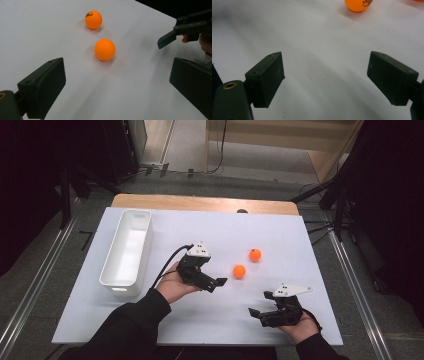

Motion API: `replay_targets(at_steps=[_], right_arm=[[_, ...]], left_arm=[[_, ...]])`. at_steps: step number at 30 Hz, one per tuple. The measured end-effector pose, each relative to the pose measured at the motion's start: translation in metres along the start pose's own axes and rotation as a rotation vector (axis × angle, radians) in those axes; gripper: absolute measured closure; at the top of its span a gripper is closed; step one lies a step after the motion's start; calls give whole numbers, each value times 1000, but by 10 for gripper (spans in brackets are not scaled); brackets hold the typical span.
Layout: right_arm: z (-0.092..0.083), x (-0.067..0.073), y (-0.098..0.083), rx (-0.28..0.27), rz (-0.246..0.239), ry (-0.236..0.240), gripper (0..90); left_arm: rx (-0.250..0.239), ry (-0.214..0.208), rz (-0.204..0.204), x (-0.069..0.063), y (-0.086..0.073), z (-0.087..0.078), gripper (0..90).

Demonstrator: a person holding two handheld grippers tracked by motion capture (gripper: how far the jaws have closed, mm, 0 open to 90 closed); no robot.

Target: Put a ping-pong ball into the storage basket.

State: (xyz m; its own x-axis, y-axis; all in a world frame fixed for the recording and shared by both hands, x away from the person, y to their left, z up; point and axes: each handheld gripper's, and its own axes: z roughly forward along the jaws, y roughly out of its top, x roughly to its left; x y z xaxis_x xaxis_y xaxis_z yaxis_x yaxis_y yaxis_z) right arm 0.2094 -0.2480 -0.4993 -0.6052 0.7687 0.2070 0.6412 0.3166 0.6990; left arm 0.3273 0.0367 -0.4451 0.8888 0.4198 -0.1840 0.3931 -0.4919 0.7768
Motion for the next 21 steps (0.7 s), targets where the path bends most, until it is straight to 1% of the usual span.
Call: replay_targets(at_steps=[4,9,13,14,21], right_arm=[[0,0,0,1,-8,0,128],[0,0,0,2,-10,2,128],[0,0,0,0,-1,-1,128],[0,0,0,0,-1,1,127],[0,-2,0,-9,-7,9,127]], left_arm=[[-8,-3,-1,-1,6,5,10],[-1,-10,4,-2,12,11,10],[-1,-9,14,-1,17,15,10],[0,-5,10,-1,18,16,10],[-3,-7,20,2,26,21,10]])
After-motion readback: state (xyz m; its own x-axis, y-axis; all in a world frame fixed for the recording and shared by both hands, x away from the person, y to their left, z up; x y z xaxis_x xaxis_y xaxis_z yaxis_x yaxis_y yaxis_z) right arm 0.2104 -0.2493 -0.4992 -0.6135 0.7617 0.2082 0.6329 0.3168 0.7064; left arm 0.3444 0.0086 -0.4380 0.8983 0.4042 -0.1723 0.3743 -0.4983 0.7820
